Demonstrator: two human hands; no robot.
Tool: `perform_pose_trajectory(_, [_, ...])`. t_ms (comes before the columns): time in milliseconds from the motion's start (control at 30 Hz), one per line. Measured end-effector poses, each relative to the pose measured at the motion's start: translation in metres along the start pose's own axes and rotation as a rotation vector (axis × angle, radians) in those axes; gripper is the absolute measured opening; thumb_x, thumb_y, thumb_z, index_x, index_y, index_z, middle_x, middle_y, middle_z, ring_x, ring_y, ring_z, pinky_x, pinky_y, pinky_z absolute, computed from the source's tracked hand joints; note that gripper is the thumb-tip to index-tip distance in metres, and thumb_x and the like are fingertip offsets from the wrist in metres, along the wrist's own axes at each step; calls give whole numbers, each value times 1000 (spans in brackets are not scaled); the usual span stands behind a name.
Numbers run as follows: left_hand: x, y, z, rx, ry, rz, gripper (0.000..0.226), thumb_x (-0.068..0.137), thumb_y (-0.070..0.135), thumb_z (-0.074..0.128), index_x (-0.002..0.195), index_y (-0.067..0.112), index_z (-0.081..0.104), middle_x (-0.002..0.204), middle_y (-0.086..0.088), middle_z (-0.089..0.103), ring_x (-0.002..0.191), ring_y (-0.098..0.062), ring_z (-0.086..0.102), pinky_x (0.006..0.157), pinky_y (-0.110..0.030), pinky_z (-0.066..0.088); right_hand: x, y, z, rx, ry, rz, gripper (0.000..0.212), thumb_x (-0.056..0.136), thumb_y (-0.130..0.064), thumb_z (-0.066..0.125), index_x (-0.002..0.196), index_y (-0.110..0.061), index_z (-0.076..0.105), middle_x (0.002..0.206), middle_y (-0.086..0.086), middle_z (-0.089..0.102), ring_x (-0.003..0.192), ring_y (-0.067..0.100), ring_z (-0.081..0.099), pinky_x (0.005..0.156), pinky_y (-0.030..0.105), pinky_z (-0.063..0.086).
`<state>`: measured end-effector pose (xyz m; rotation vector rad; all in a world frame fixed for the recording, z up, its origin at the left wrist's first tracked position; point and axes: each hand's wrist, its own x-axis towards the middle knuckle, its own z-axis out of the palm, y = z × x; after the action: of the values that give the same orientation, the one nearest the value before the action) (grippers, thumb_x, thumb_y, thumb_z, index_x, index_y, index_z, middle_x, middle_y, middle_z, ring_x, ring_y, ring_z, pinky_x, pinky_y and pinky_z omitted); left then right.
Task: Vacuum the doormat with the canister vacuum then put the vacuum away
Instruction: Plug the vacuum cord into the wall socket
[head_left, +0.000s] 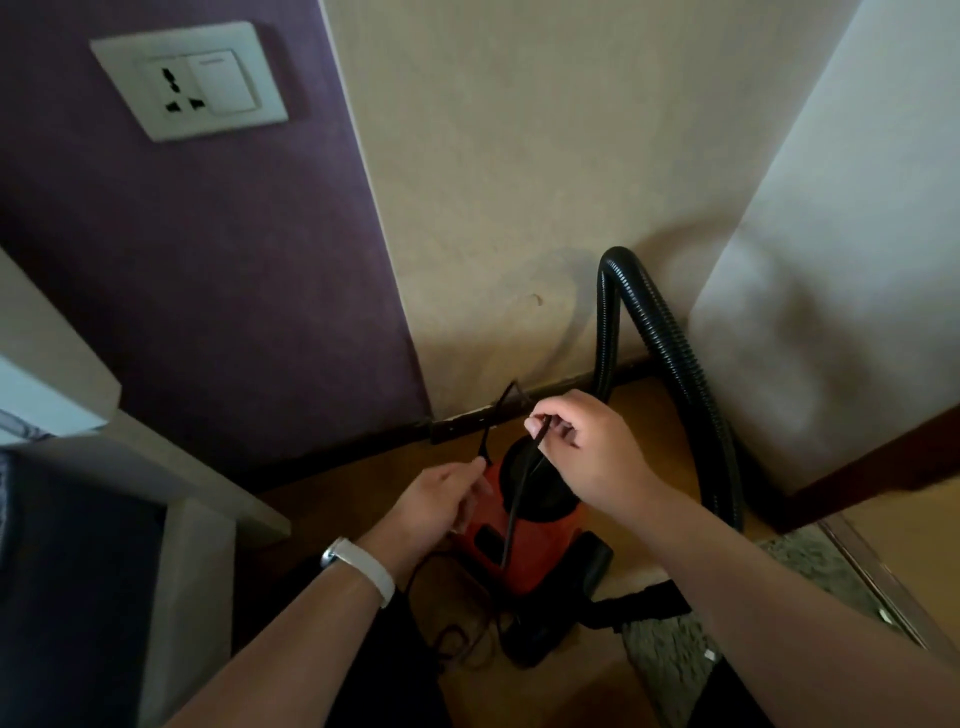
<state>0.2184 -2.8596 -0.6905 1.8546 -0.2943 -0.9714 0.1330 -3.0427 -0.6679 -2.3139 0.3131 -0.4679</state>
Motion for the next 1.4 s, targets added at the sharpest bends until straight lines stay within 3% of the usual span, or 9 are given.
perform_pose_trajectory(200, [44, 48, 20, -494, 12, -153, 73, 90, 65, 53, 117, -2, 63, 93, -19, 61, 83, -32, 58, 82, -39, 49, -9, -26, -14, 26, -102, -115, 10, 92, -22, 70, 100, -16, 71, 95, -4, 60, 82, 7, 58, 71, 17, 48])
perform_pose_trajectory(300, [53, 73, 25, -668, 92, -135, 44, 101, 44, 51, 92, 3, 62, 67, -8, 52, 58, -22, 48, 63, -30, 44, -17, -27, -19, 21, -179, -128, 13, 91, -16, 69, 103, -17, 71, 98, -13, 59, 89, -2, 56, 77, 8, 41])
perform_pose_trajectory(433, [46, 80, 32, -449, 135, 55, 32, 106, 29, 45, 81, 12, 57, 56, 0, 46, 40, -11, 31, 37, -20, 25, -27, -23, -23, 193, -294, 132, 37, 86, 2, 54, 96, -31, 64, 96, -18, 63, 93, -1, 60, 80, 17, 49])
perform_pose_trajectory(533, [30, 76, 33, -413, 113, 139, 26, 105, 24, 47, 86, 10, 59, 62, -1, 50, 43, -10, 33, 40, -18, 28, -28, -27, -18, 429, -324, 378, 25, 85, -3, 53, 96, -26, 56, 89, 0, 70, 84, 15, 66, 80, 38, 54])
perform_pose_trajectory(667, [12, 76, 28, -389, 75, 203, 18, 103, 15, 50, 95, 5, 63, 69, -8, 54, 46, -11, 40, 43, -17, 35, -22, -37, -11, 626, -257, 536, 9, 101, -28, 50, 106, -21, 53, 67, 7, 63, 61, 20, 58, 64, 37, 50])
perform_pose_trajectory(833, [7, 86, 18, -354, 144, 246, 10, 101, 12, 55, 99, 5, 62, 69, -6, 59, 48, -11, 50, 47, -20, 43, -16, -42, -2, 507, -225, 458, 36, 105, -36, 44, 73, -19, 49, 51, -9, 40, 43, 6, 35, 49, 27, 29])
perform_pose_trajectory(1033, [31, 107, -30, -528, 471, 142, 30, 104, 33, 46, 86, 14, 60, 60, 0, 53, 43, -12, 45, 44, -26, 31, -21, -36, -16, 340, -253, 359, 34, 104, -35, 47, 80, -14, 57, 56, -9, 44, 46, 2, 40, 49, 15, 29])
perform_pose_trajectory(1233, [32, 90, -37, -302, 402, -51, 23, 97, 32, 58, 86, 13, 59, 56, -3, 59, 47, -15, 53, 44, -25, 35, -18, -42, -20, 236, -324, 247, 32, 102, -33, 51, 79, -13, 58, 63, -1, 49, 51, 4, 44, 52, 15, 34])
perform_pose_trajectory(1400, [32, 63, -26, -422, 432, -60, 10, 98, 16, 56, 101, 6, 60, 71, -5, 63, 59, -15, 58, 49, -25, 44, -20, -43, -14, 188, -398, 211, 30, 99, -33, 57, 73, -20, 55, 60, -4, 50, 49, 4, 44, 50, 16, 34])
